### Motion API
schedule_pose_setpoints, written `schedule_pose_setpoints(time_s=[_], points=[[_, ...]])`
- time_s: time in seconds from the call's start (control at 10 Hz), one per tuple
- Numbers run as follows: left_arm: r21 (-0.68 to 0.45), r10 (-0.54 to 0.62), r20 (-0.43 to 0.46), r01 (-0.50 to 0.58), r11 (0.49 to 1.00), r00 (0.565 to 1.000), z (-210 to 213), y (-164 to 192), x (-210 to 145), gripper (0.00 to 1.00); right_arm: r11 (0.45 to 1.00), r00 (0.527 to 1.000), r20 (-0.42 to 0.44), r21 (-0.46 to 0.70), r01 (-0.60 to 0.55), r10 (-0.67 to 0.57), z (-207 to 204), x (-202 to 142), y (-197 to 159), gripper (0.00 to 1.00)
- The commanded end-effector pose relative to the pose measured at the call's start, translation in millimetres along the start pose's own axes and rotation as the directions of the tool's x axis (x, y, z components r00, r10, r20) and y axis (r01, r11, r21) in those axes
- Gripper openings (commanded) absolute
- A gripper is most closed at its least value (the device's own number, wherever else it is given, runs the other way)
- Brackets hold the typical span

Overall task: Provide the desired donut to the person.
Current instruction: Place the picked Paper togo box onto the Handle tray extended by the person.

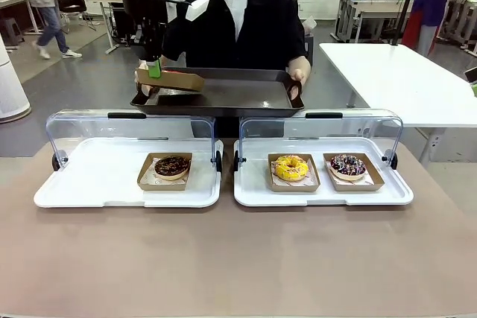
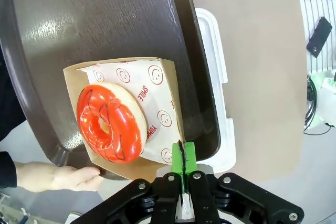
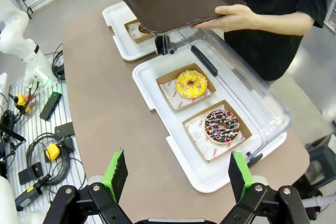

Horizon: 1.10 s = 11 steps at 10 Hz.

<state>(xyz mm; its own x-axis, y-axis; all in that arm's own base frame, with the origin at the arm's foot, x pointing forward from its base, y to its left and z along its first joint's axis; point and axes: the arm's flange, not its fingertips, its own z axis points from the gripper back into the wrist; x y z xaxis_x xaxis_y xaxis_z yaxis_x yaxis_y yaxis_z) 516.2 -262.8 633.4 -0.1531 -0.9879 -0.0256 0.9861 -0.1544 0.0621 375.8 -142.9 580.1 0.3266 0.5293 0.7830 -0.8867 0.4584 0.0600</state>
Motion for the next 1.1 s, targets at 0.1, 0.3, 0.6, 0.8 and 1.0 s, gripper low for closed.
schedule_pose_setpoints(time_s=[0.1,0.3,0.6,0.8,1.0], points=[[0.025,0.020,0.000,-0.020,0.999,1.000,-5,3,0,0.01,1.000,0.999,0.034,0.008,-0.015,0.015,0,1,-3,1.00],[0.024,0.040,-0.008,-0.040,0.999,0.999,-15,9,0,0.01,1.000,0.999,0.034,0.008,-0.015,0.015,0,1,-3,1.00],[-0.017,0.065,-0.012,-0.065,0.998,0.998,-33,23,-5,0.01,1.000,0.999,0.034,0.008,-0.015,0.015,0,1,-3,1.00],[-0.029,0.068,-0.007,-0.069,0.997,0.998,-40,29,-8,0.01,1.000,0.999,0.034,0.008,-0.015,0.015,0,1,-3,1.00],[-0.035,0.065,0.009,-0.065,0.997,0.998,-43,32,-12,0.01,1.000,0.999,0.034,0.008,-0.015,0.015,0,1,-3,1.00]])
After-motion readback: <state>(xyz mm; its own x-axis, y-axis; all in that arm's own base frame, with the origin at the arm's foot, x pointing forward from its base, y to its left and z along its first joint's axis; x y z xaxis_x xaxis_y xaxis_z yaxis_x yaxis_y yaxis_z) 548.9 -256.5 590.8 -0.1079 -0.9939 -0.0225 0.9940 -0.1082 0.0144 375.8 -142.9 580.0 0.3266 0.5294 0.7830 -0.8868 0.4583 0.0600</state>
